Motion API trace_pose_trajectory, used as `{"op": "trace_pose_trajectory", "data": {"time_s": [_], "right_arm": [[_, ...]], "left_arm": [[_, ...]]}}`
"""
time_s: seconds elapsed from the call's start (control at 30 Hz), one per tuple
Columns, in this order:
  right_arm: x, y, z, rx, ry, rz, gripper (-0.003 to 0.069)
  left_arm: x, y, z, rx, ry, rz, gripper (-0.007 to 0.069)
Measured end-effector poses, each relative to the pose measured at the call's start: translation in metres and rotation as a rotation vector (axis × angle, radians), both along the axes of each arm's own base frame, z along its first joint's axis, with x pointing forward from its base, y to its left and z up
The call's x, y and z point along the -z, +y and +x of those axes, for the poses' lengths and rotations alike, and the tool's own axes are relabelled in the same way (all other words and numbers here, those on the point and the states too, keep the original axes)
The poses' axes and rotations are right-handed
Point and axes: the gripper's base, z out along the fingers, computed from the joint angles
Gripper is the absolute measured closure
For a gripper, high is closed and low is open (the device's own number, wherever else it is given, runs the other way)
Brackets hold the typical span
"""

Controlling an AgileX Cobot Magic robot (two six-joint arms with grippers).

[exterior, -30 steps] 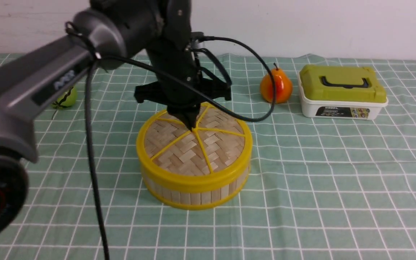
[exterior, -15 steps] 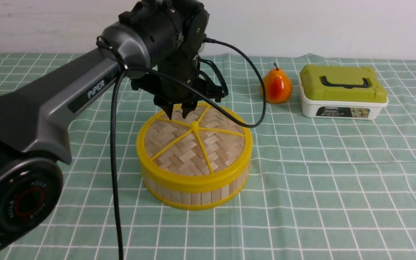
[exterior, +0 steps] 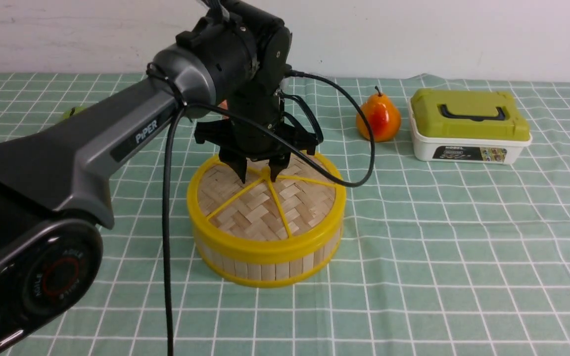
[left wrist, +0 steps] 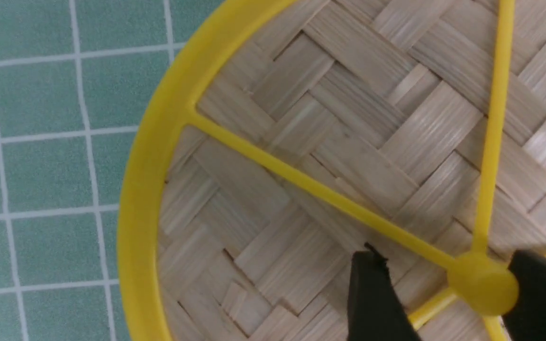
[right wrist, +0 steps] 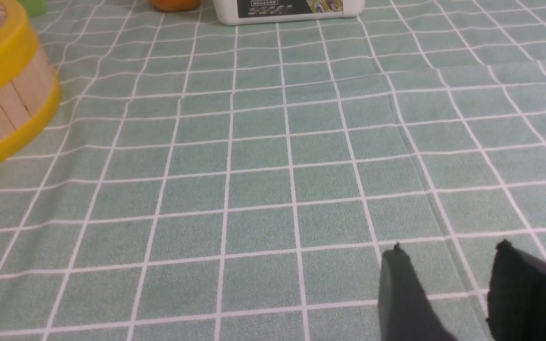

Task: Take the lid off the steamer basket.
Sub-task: Use the left arm to lift the lid of the steamer, then use the left arm to place the steamer lid on the table

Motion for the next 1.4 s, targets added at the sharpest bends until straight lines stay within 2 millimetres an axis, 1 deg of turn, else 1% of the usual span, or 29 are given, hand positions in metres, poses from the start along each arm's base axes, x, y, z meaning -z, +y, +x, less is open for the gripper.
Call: {"op": "trace_pose_trajectory", "data": {"time_s": [0.17, 0.33, 0.4, 0.5, 0.53, 0.57, 0.63, 0.83, 0.97, 1.03, 1.07, 1.1, 1.13, 1.17, 1.2, 1.3, 1.4], "right_arm": [[0.0, 0.0, 0.0, 0.0, 0.0, 0.0, 0.0418], [0.0, 0.0, 0.0, 0.0, 0.0, 0.0, 0.0418], [0.0, 0.0, 0.0, 0.0, 0.0, 0.0, 0.0418], [0.0, 0.0, 0.0, 0.0, 0.0, 0.0, 0.0418], [0.0, 0.0, 0.0, 0.0, 0.0, 0.0, 0.0418], [0.0, 0.0, 0.0, 0.0, 0.0, 0.0, 0.0418], [0.0, 0.0, 0.0, 0.0, 0.0, 0.0, 0.0418], [0.0, 0.0, 0.0, 0.0, 0.0, 0.0, 0.0418], [0.0, 0.0, 0.0, 0.0, 0.0, 0.0, 0.0418], [0.0, 0.0, 0.0, 0.0, 0.0, 0.0, 0.0418], [0.0, 0.0, 0.0, 0.0, 0.0, 0.0, 0.0418], [0.0, 0.0, 0.0, 0.0, 0.0, 0.0, 0.0418], [0.0, 0.0, 0.0, 0.0, 0.0, 0.0, 0.0418], [0.0, 0.0, 0.0, 0.0, 0.0, 0.0, 0.0418], [0.0, 0.0, 0.0, 0.0, 0.0, 0.0, 0.0418], [0.0, 0.0, 0.0, 0.0, 0.0, 0.0, 0.0418], [0.0, 0.0, 0.0, 0.0, 0.0, 0.0, 0.0418]], "left_arm": [[0.003, -0.001, 0.001, 0.012, 0.001, 0.003, 0.0264], [0.003, -0.001, 0.001, 0.016, 0.001, 0.004, 0.03], [0.003, -0.002, 0.001, 0.022, 0.002, 0.005, 0.0335], [0.003, -0.003, 0.0, 0.046, 0.006, -0.004, 0.0416], [0.003, -0.003, 0.001, 0.046, 0.005, -0.005, 0.0416], [0.002, -0.004, 0.001, 0.063, 0.001, -0.009, 0.0476], [0.002, -0.004, 0.001, 0.068, 0.001, -0.011, 0.0519], [0.001, -0.005, 0.001, 0.071, -0.001, -0.013, 0.0518], [-0.006, -0.004, -0.001, 0.073, -0.007, -0.02, 0.0518], [-0.017, -0.003, -0.002, 0.087, -0.027, -0.029, 0.0518], [-0.019, -0.003, -0.002, 0.091, -0.031, -0.03, 0.0518], [-0.029, -0.003, -0.003, 0.102, -0.054, -0.041, 0.0518], [-0.051, -0.001, -0.007, 0.119, -0.107, -0.062, 0.0518], [-0.056, -0.001, -0.008, 0.121, -0.117, -0.068, 0.0518], [-0.079, 0.003, -0.014, 0.134, -0.173, -0.089, 0.0518], [-0.126, 0.014, -0.031, 0.153, -0.281, -0.123, 0.0518], [-0.156, 0.027, -0.044, 0.163, -0.35, -0.132, 0.0518]]}}
